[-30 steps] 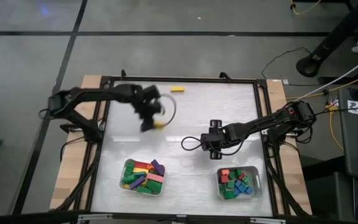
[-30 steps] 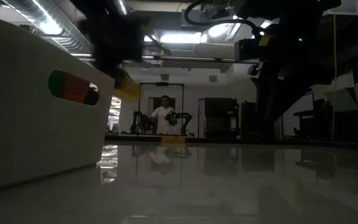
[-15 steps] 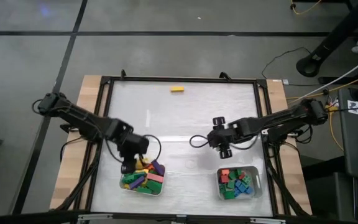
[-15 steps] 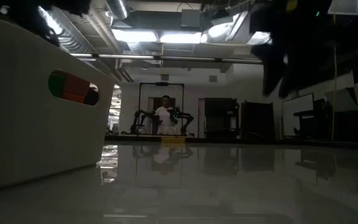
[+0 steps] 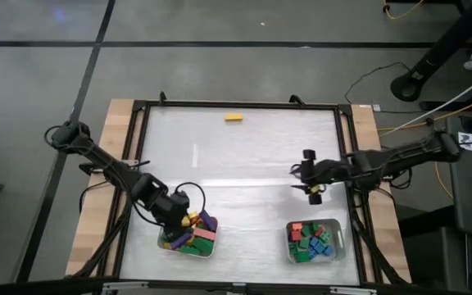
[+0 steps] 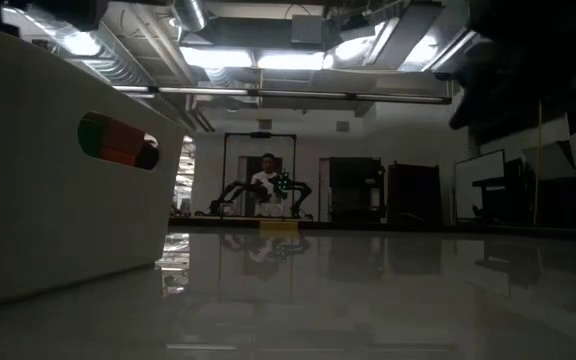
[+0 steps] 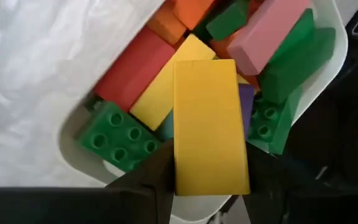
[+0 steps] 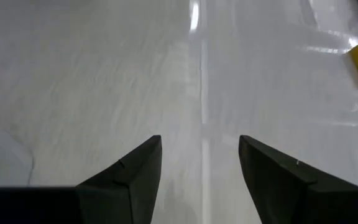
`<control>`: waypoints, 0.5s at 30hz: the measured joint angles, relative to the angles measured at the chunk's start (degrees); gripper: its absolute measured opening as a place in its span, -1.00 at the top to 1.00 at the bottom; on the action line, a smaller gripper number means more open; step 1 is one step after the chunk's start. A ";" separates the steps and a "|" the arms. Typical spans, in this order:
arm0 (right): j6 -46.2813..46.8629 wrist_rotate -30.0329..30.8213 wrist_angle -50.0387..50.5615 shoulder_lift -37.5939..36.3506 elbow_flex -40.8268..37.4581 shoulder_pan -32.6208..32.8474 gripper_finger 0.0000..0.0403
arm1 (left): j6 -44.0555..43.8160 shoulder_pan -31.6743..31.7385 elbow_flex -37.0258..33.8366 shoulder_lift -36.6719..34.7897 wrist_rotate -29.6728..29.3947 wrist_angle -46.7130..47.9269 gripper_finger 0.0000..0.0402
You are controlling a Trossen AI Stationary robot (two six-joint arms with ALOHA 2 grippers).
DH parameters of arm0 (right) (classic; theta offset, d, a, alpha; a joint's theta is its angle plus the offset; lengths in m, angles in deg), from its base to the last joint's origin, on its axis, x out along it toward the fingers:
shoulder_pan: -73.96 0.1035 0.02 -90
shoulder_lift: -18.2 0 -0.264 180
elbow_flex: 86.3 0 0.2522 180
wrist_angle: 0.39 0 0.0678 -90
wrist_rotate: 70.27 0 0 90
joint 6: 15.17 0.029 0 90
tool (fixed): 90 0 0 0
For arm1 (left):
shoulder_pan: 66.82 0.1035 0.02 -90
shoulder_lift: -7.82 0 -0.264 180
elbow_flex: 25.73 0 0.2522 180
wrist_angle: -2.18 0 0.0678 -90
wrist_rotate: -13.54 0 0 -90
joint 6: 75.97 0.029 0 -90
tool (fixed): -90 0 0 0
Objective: Sort blocks by size
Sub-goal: Put the rectangular yellow block into the white bin
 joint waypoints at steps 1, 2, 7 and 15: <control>0.89 -0.03 -1.19 -2.30 -1.87 0.05 -0.06 | -1.25 -0.55 -0.45 -0.01 -0.01 -0.81 0.32; 1.78 -0.03 -2.30 -4.72 -3.60 0.09 -0.06 | -2.28 -0.98 -0.90 -0.01 0.00 -1.92 0.32; 2.50 -0.02 -5.14 -16.28 -9.50 0.09 -0.06 | -5.33 -2.25 -3.33 -0.01 0.09 -5.89 0.32; 0.66 0.13 -3.13 -37.31 -12.90 0.09 -0.06 | -5.12 -2.26 -4.02 -0.01 -0.99 -6.29 0.32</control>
